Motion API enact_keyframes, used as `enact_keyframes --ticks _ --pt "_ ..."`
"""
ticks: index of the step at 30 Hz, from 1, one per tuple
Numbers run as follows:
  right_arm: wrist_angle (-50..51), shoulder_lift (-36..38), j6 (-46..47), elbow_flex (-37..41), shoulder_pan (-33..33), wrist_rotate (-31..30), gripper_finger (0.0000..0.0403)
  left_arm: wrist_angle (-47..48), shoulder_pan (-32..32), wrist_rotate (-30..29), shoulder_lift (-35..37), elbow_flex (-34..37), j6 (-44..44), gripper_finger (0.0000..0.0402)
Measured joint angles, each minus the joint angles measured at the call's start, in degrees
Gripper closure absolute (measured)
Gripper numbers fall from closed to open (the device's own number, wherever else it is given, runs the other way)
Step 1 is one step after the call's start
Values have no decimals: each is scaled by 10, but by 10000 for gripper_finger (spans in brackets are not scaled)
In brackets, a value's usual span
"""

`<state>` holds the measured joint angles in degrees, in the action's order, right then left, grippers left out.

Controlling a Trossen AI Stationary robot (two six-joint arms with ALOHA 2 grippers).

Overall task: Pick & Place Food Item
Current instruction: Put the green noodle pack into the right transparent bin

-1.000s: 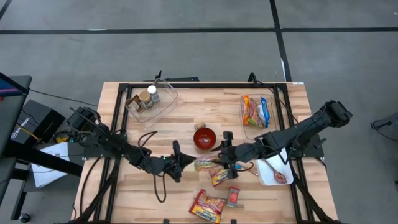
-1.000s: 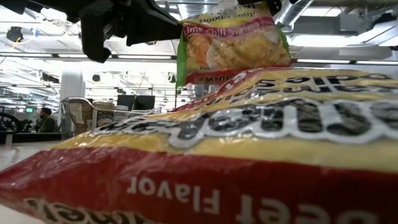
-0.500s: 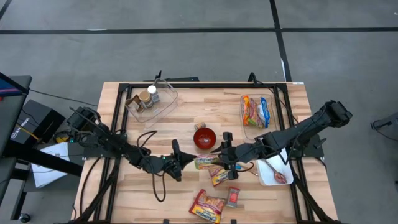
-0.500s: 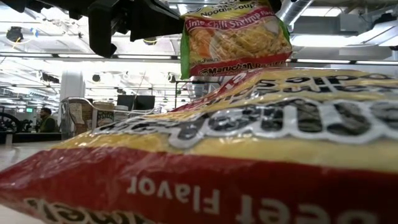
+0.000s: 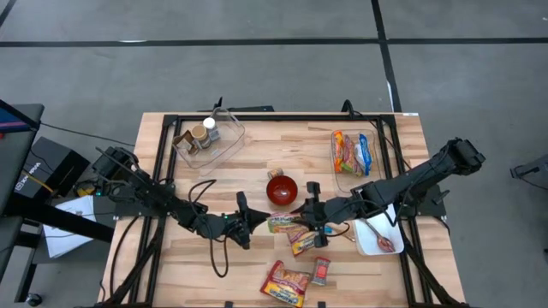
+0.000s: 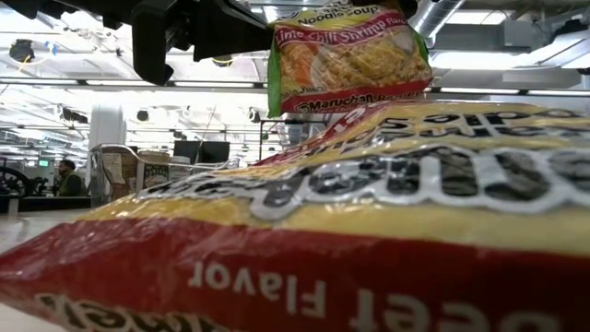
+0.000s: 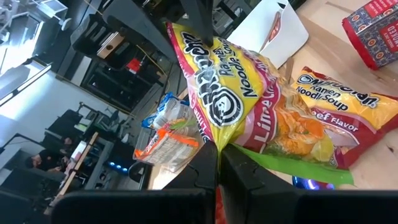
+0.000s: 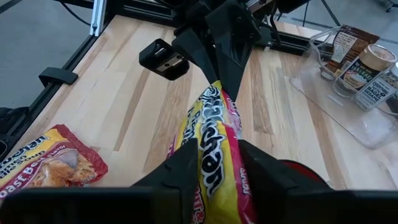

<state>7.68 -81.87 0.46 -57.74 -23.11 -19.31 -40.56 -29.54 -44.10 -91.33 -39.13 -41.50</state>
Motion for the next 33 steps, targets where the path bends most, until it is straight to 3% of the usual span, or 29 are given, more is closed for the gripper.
enact_keyframes --ticks 16,21,29,33 --pt "2 0 -9 0 0 18 397 -2 22 35 0 0 36 383" --pt "2 0 -18 0 -2 17 401 -3 30 34 0 0 42 360" --pt "5 0 -25 0 -2 11 402 -3 31 -46 0 0 40 291" --pt "5 0 -33 0 -11 -27 402 -3 29 -106 0 0 7 253"
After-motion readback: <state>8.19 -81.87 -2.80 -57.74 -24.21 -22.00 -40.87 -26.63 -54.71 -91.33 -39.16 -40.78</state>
